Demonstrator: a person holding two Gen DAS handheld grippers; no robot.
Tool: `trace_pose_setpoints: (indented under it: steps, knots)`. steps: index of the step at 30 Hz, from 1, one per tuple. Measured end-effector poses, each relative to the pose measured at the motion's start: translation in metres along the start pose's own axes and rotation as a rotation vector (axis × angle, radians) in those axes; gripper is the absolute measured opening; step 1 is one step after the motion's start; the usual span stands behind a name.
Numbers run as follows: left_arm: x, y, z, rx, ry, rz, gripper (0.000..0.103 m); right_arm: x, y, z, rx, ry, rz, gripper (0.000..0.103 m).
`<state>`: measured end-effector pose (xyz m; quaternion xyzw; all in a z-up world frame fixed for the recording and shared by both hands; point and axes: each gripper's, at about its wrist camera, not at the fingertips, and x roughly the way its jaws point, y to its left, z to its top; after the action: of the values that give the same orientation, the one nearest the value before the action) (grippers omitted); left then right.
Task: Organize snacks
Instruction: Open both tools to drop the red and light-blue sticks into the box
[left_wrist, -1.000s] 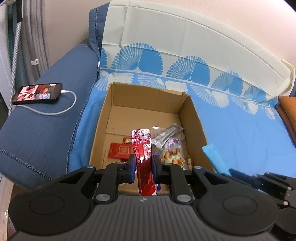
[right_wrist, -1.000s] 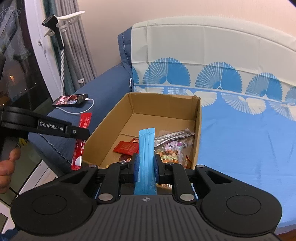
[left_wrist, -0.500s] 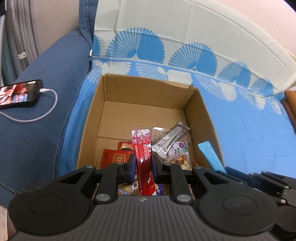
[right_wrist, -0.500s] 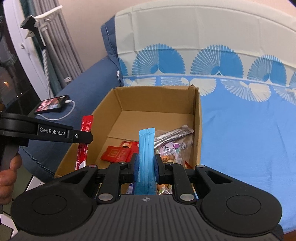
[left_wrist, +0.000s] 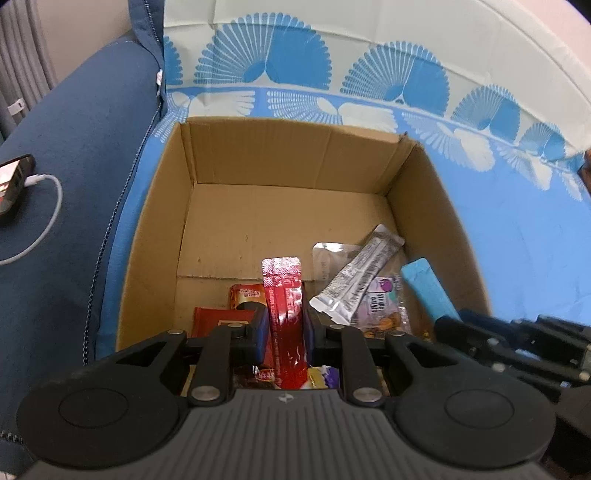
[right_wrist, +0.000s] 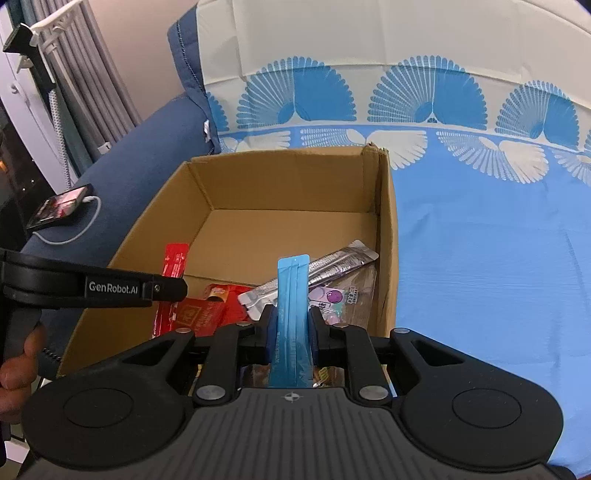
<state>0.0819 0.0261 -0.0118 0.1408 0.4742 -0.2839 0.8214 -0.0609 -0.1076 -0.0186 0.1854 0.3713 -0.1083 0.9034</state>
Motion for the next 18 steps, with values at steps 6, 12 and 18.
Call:
trace_pose_setpoints:
  steps: [6, 12, 18]
  knots:
    - [-0.003, 0.003, -0.004, 0.028, -0.046, 0.08, 0.103, 0.001, -0.011, 0.013, 0.071, -0.014, 0.003, 0.076]
    - [-0.031, 0.008, -0.025, -0.027, -0.021, 0.101, 0.103, -0.025, -0.004, 0.002, 0.04, -0.016, 0.007, 0.086]
    - [-0.076, 0.006, -0.064, -0.076, -0.023, 0.111, 0.103, -0.07, 0.017, -0.031, -0.033, -0.058, -0.017, 0.095]
